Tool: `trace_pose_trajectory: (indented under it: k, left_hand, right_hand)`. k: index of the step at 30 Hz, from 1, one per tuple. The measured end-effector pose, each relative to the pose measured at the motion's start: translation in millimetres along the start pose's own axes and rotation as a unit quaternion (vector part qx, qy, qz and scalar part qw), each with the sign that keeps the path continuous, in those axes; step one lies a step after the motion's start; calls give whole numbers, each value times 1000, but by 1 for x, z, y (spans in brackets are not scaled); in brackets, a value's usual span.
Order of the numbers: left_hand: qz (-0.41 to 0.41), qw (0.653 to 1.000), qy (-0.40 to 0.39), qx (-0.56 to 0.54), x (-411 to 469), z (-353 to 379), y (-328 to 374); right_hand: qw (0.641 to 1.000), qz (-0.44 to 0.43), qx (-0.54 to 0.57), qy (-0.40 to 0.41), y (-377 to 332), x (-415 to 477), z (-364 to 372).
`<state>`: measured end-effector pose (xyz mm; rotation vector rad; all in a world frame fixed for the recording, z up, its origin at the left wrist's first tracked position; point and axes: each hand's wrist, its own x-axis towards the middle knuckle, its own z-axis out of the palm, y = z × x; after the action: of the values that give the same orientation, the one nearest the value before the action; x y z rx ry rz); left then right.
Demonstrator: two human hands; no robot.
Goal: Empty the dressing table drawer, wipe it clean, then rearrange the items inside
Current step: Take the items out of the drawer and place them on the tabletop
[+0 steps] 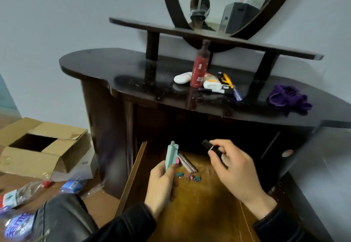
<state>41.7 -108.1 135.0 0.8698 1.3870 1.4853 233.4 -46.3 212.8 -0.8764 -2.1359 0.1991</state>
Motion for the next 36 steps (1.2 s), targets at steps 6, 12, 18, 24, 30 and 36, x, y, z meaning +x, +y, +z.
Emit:
trace_pose_trajectory:
  k: [6, 12, 18, 24, 30, 36]
  left_hand:
    - [189, 980, 18, 58, 9, 10, 120]
    - [230, 933, 82, 265, 85, 0, 214]
    - [201, 922, 116, 309, 144, -8, 221]
    - [199, 923, 98, 314, 157, -5, 217]
    - [289, 904, 186, 253, 130, -10, 204]
    - [503, 821, 207, 170, 60, -19, 141]
  right_hand:
    - [994, 28, -50, 97, -14, 98, -49]
    - [991, 110, -68, -45, 22, 172, -32]
    - [989, 75, -106, -65, 32, 186, -15]
    - [986, 69, -146, -41, 30, 185, -14]
    - [980, 89, -173, 42, 18, 171, -16]
    - [945, -62, -11, 322, -2, 89, 5]
